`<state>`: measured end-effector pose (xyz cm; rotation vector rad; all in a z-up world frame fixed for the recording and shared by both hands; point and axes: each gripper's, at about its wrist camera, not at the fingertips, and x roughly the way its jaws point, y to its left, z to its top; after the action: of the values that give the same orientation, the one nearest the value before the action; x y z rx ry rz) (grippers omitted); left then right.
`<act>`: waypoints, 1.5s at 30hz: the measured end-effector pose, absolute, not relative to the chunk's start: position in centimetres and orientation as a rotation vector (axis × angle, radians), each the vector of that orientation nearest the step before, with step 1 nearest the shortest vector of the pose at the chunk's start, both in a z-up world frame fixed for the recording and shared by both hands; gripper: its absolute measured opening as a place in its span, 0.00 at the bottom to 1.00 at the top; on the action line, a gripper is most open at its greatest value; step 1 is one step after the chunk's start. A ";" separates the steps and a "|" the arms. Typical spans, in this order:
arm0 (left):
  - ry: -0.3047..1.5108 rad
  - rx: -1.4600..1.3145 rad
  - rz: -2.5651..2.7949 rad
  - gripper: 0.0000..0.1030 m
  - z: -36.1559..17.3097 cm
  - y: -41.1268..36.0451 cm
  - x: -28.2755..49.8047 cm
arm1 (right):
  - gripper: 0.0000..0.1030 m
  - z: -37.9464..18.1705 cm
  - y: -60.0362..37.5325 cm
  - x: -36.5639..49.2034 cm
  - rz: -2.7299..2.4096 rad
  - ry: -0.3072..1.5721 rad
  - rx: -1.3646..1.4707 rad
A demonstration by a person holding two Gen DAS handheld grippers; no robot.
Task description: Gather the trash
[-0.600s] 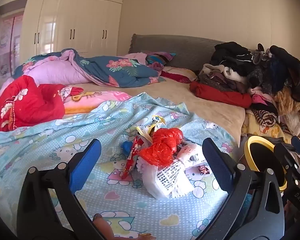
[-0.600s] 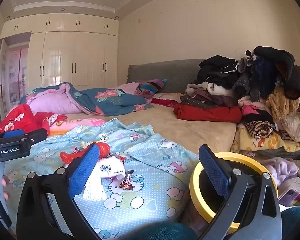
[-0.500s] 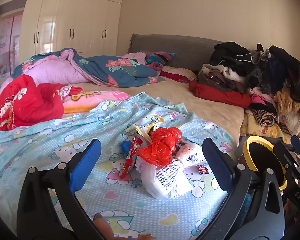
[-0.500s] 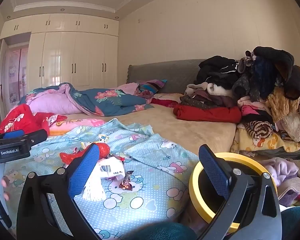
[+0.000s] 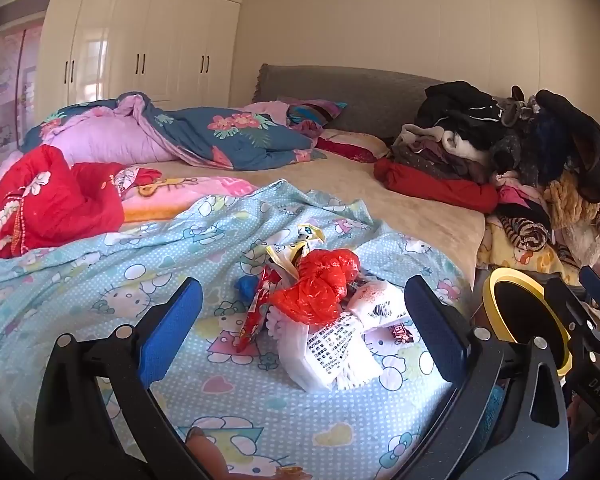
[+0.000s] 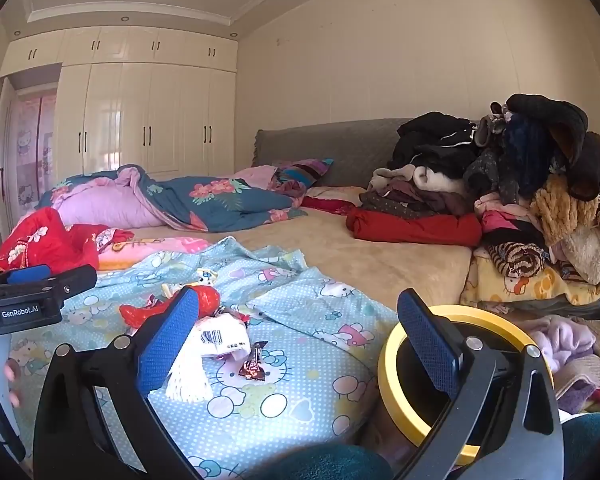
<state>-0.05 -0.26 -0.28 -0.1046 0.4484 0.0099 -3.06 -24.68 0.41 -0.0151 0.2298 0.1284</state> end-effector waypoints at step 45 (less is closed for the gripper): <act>0.434 -0.111 -0.008 0.90 0.6 -1.0 0.0 | 0.94 1.1 -24.4 -3.2 0.121 0.213 -0.010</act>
<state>-0.01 -1.03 0.55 -0.1110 0.4335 -0.0080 -3.23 -24.42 1.12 -0.0097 0.2132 0.1211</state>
